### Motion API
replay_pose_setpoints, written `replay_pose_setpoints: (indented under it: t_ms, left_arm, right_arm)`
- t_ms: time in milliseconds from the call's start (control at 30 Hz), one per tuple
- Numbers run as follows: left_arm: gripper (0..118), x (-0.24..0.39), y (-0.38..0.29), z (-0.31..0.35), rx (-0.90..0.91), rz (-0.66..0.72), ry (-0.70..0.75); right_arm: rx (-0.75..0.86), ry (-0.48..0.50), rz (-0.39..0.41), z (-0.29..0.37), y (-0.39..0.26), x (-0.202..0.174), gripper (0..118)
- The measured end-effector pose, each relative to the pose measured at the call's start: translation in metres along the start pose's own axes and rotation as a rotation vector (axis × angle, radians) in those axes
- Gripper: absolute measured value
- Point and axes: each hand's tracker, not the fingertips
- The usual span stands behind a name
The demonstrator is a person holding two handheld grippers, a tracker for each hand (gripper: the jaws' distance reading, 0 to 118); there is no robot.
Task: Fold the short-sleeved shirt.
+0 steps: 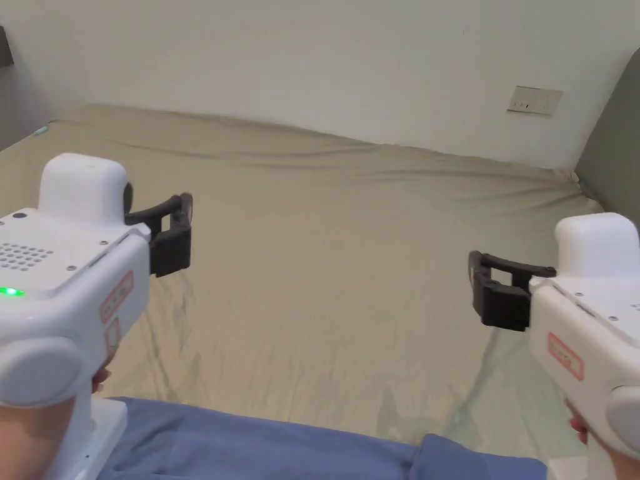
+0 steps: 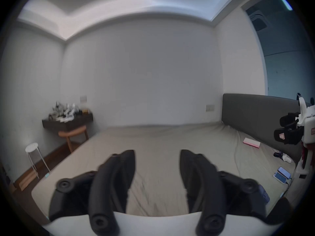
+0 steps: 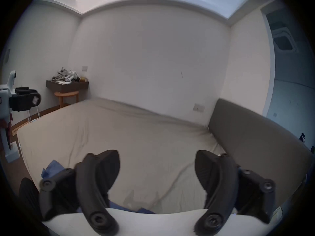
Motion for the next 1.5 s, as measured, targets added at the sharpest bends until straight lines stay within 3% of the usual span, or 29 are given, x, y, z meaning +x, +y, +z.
replay_pose_setpoints:
  t_ms: [33,67,133,167,200,333,567,833,1100,1133,1200,1233,1267,1400,1500]
  left_arm:
    - [37,0.008,0.001,0.004,0.029,-0.010,0.003]
    - [23,0.012,-0.003,0.003,0.052,-0.024,0.006]
    - [10,0.029,-0.006,0.009,0.106,-0.049,0.068]
    - [0,0.040,-0.011,0.013,0.153,-0.054,0.137]
    - [0,0.048,-0.016,0.015,0.184,-0.077,0.167]
    - [0,0.062,-0.019,0.011,0.124,-0.101,0.055]
    - [0,0.058,-0.018,0.005,0.090,-0.084,0.015]
    - [0,0.058,-0.029,-0.012,0.061,-0.139,0.022]
    - [0,0.019,-0.117,-0.057,-0.265,-0.142,-0.129]
    - [11,0.010,-0.133,-0.061,-0.318,-0.121,-0.154]
    - [71,-0.020,-0.169,-0.073,-0.496,0.022,-0.217]
    - [94,-0.036,-0.187,-0.078,-0.582,0.098,-0.246]
    - [108,-0.055,-0.204,-0.080,-0.644,0.170,-0.238]
    - [109,-0.124,-0.251,-0.075,-0.762,0.282,-0.147]
    - [109,-0.175,-0.274,-0.073,-0.861,0.463,-0.203]
  right_arm:
    - [0.029,-0.008,0.010,0.005,0.002,-0.009,80]
    - [0.061,-0.014,0.022,0.009,0.003,-0.019,54]
    - [0.098,-0.036,0.047,0.014,0.003,-0.037,5]
    - [0.120,-0.056,0.059,0.017,0.000,-0.047,2]
    - [0.139,-0.067,0.073,0.021,-0.002,-0.056,2]
    - [0.170,-0.082,0.117,0.026,-0.008,-0.074,2]
    - [0.144,-0.108,0.027,0.016,-0.007,-0.051,2]
    - [0.080,-0.094,0.023,-0.006,-0.021,-0.044,2]
    - [-0.038,-0.047,0.019,-0.035,-0.052,-0.037,2]
    - [-0.068,-0.025,0.017,-0.039,-0.056,-0.035,2]
    - [-0.094,-0.035,0.023,-0.044,-0.067,-0.034,2]
    - [-0.105,-0.035,0.029,-0.046,-0.071,-0.033,2]
    - [-0.122,-0.030,0.033,-0.049,-0.074,-0.032,2]
    - [-0.167,-0.008,0.020,-0.050,-0.082,-0.026,2]
    - [-0.185,-0.018,0.040,-0.049,-0.085,-0.025,2]
